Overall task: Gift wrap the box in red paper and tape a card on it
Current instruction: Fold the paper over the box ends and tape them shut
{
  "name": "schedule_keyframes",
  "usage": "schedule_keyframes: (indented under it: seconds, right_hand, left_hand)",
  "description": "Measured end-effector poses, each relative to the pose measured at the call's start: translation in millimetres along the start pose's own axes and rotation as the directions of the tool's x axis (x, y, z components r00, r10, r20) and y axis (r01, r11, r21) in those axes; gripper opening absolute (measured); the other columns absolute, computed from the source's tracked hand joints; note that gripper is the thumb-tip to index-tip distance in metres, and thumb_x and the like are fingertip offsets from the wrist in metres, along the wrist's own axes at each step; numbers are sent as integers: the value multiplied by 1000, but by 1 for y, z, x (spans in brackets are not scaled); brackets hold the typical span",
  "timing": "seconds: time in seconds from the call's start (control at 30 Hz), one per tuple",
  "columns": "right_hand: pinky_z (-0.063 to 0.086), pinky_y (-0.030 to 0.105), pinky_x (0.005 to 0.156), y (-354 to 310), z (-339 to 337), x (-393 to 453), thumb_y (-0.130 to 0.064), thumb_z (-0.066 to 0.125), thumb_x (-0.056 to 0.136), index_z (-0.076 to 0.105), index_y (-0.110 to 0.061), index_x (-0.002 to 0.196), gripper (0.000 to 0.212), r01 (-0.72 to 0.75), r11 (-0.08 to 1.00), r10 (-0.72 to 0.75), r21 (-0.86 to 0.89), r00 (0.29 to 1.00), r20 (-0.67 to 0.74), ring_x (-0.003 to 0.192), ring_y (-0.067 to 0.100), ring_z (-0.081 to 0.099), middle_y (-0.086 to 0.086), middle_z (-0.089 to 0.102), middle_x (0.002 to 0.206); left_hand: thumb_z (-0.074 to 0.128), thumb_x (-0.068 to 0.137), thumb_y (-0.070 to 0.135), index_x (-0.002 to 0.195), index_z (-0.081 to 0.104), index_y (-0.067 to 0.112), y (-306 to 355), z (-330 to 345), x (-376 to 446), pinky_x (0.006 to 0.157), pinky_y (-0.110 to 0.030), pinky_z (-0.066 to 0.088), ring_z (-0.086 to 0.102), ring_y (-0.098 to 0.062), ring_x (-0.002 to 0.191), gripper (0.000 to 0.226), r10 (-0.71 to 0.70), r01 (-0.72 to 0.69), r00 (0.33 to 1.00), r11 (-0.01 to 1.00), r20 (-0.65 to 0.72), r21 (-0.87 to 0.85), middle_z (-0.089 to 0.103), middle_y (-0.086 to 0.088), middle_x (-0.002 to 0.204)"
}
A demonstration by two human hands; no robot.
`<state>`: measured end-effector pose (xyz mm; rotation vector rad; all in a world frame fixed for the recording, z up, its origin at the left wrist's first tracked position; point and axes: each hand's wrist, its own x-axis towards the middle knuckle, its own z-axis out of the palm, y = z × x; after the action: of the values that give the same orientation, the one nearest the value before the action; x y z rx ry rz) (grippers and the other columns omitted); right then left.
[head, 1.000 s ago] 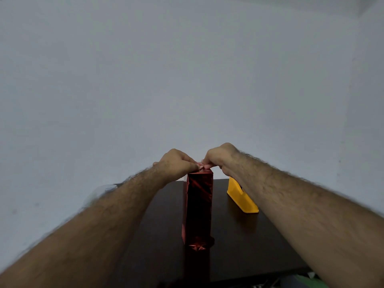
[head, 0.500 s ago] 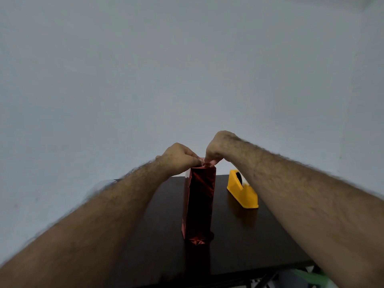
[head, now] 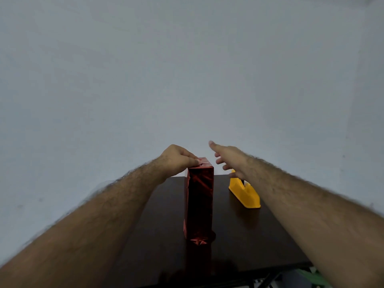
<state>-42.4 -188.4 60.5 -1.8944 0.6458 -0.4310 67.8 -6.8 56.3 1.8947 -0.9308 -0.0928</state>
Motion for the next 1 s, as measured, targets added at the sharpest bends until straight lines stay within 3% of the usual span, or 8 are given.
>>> schedule_keyframes:
  seconds: [0.07,0.23,0.4,0.5,0.67,0.8,0.93,1.0]
  right_hand:
    - [49,55,103,-2,10,2,-74,67,88,52,-24,152,82,-11,997,17,-73,997,81,131,30,52,4,52,151]
    - [52,53,91,6,22,11,-70,78,70,62,-32,139,80,-13,998,17,-56,998,60,111,20,56,-2,56,145]
    - [47,64,101,13,19,7,-70,84,66,59,-22,141,93,69,998,-68,-8,995,75,125,27,55,0,55,149]
    - [45,69,103,16,16,7,-69,87,67,59,-19,141,93,87,996,-88,15,992,86,131,30,53,3,54,151]
    - [45,71,102,16,15,3,-68,91,61,62,-20,135,93,89,996,-92,32,988,125,130,28,54,-1,57,144]
    - [43,68,99,9,8,3,-70,90,46,66,-23,125,95,122,991,-111,-56,980,166,128,27,55,-1,57,143]
    - [38,72,108,3,0,9,-50,84,81,62,-21,134,64,96,992,-78,-87,978,195,130,27,56,-3,54,147]
    - [37,71,109,1,-3,12,-54,72,91,60,-23,137,57,69,997,-60,-42,982,180,128,26,57,-3,58,147]
  left_hand:
    - [82,91,22,104,87,17,0,2,1,76,-22,50,69,-5,101,14,4,-4,1000,1000,-7,-1,80,6,104]
    - [83,91,20,103,86,14,-2,1,0,73,-17,48,69,-2,96,14,10,-11,1000,999,-3,-44,80,5,101]
    - [83,93,21,92,83,20,-6,1,-2,73,-18,48,68,1,96,2,21,-21,1000,996,4,-85,79,8,99]
    - [82,94,26,88,81,24,-5,1,-3,75,-16,48,67,3,96,6,36,-32,999,995,34,-98,77,12,98]
    - [81,95,25,82,78,28,-4,2,-5,72,-15,46,65,5,92,14,43,-39,998,995,48,-92,75,15,94]
    - [82,94,26,84,80,27,-2,-1,-7,77,-19,48,67,3,96,10,31,-27,998,996,48,-83,77,13,97]
    - [81,95,26,87,81,28,0,-1,-8,79,-20,49,68,-1,103,8,28,-24,998,998,54,-64,78,11,104]
    - [80,95,26,90,82,27,0,-1,-8,81,-21,49,67,-3,105,6,17,-13,999,998,47,-65,78,10,107]
